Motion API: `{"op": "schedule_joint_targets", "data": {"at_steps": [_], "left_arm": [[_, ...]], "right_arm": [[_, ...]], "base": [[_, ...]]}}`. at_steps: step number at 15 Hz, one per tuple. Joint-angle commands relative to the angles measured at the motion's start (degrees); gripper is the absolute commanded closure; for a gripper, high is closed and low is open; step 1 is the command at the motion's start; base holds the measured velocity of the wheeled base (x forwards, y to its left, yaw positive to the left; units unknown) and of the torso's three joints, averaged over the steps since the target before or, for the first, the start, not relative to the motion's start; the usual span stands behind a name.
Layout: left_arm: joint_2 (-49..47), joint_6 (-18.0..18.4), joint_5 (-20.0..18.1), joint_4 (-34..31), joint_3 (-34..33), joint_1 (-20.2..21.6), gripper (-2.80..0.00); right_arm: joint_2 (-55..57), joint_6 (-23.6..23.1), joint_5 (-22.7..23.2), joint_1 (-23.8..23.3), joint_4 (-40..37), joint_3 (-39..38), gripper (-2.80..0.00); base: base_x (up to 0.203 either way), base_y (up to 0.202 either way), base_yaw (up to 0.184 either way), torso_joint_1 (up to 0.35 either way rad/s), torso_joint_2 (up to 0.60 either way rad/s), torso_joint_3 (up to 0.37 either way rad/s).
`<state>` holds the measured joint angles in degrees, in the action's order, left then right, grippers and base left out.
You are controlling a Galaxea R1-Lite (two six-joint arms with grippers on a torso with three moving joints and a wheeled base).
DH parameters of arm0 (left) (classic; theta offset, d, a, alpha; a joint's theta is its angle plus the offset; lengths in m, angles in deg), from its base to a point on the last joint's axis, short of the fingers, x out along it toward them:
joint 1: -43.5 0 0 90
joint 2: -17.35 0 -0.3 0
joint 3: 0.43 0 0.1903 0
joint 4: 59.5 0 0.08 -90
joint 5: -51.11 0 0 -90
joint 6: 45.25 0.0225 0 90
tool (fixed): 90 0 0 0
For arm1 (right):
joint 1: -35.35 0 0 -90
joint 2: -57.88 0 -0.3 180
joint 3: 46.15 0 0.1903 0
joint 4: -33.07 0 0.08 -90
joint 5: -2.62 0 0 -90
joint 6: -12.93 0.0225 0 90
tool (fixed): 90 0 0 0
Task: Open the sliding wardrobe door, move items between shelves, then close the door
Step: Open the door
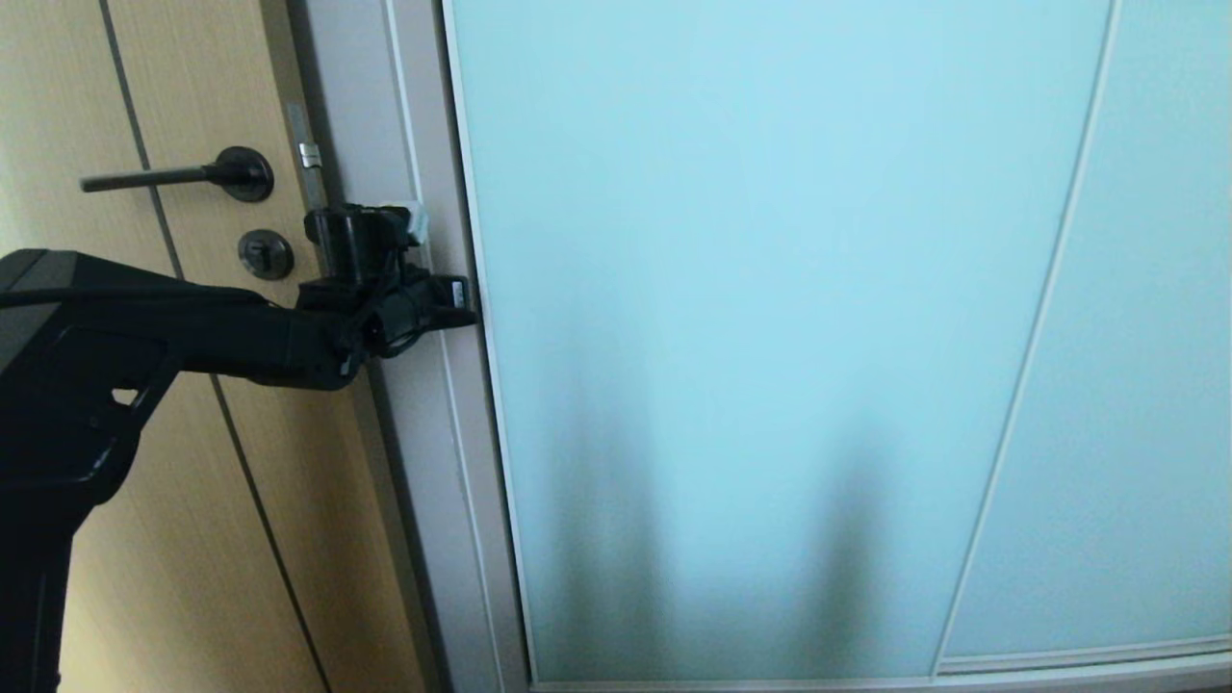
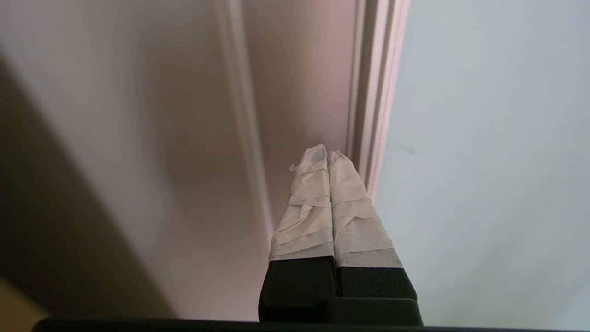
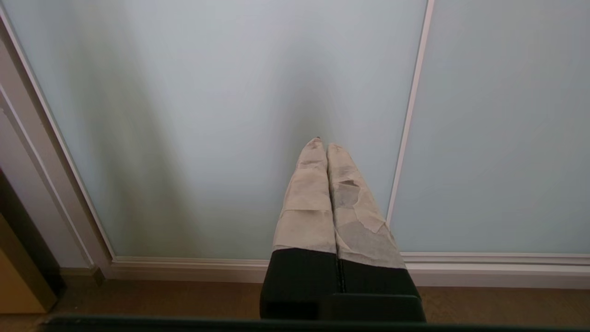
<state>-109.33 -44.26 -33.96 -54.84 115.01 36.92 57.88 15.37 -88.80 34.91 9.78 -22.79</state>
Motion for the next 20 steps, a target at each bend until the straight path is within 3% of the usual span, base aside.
{"op": "schedule_joint_targets", "data": {"at_steps": [1, 14, 16, 20], "left_arm": [[-1.2, -0.3, 0.1, 0.7, -0.1, -0.6, 0.0], [-5.1, -1.3, 0.5, 0.4, 4.8, -3.7, 0.0], [-6.4, -1.3, 3.1, 1.2, 6.5, -3.7, 0.0], [-3.0, -3.0, 5.6, 10.2, -1.3, -3.7, 0.0]], "right_arm": [[0.1, 0.0, -0.1, 0.0, 0.0, -0.1, 0.0], [0.1, 0.0, -0.1, 0.0, 0.0, -0.1, 0.0], [0.1, 0.0, -0.1, 0.0, 0.0, -0.1, 0.0], [0.1, 0.0, 0.0, 0.0, 0.0, 0.0, 0.0]], "base": [[0.0, 0.0, 0.0, 0.0, 0.0, 0.0], [0.0, 0.0, 0.0, 0.0, 0.0, 0.0], [0.0, 0.0, 0.0, 0.0, 0.0, 0.0], [0.0, 0.0, 0.0, 0.0, 0.0, 0.0]]}}
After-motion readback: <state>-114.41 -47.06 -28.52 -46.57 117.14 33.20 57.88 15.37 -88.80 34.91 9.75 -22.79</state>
